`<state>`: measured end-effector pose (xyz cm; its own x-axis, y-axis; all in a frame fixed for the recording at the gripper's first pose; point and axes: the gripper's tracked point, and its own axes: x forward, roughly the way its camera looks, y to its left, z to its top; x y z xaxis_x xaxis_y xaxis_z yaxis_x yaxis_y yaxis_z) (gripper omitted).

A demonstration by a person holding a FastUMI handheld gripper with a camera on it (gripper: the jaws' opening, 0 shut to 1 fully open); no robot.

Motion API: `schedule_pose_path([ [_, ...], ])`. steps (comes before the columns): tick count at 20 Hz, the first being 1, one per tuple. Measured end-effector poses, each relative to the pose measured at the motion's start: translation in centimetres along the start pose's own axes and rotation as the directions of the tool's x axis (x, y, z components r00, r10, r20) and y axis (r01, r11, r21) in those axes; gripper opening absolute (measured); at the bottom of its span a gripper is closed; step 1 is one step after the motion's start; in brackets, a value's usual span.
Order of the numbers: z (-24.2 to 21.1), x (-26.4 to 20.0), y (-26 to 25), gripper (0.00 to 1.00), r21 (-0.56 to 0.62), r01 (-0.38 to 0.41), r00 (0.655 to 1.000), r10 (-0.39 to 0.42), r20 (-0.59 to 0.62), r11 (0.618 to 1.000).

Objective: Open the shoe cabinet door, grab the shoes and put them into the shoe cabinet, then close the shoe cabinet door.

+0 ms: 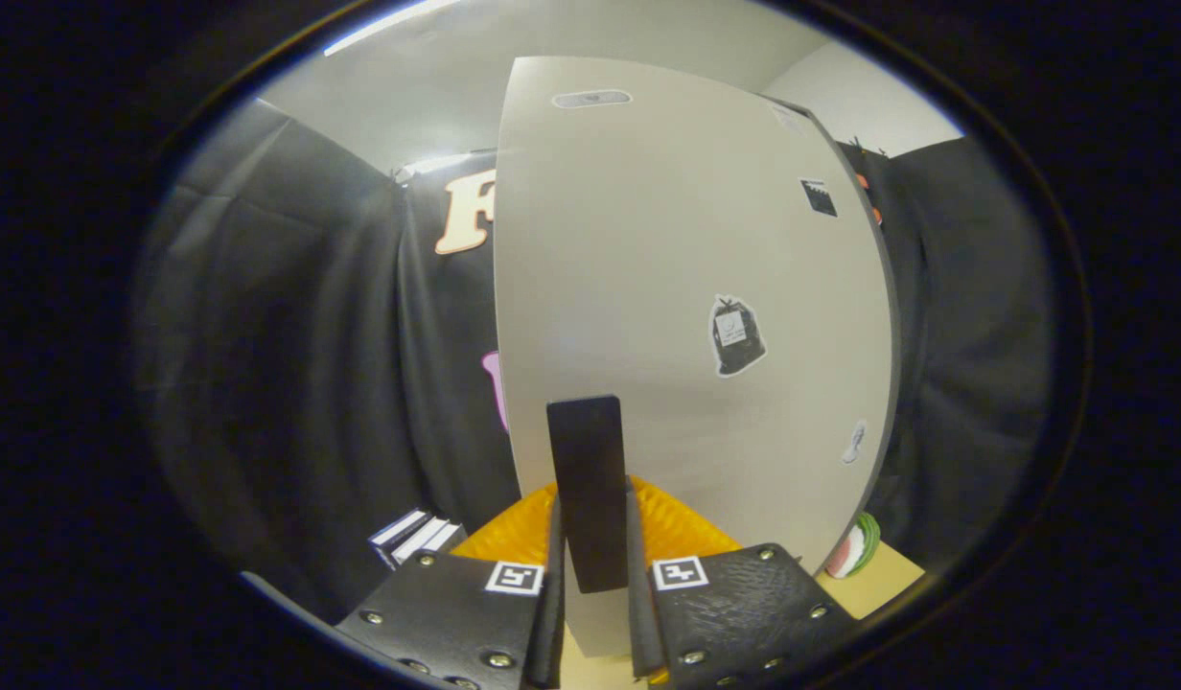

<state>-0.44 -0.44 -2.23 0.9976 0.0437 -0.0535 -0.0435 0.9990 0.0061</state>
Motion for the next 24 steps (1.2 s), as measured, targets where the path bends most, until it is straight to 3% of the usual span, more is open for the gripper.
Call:
schedule_pose_path([
  [10,0.6,-7.9,-4.0,0.27,0.004,-0.025,1.000,0.025,-0.018,1.000],
  [24,1.9,-16.8,-15.3,0.26,-0.006,0.095,0.995,-0.095,-0.010,0.995],
])
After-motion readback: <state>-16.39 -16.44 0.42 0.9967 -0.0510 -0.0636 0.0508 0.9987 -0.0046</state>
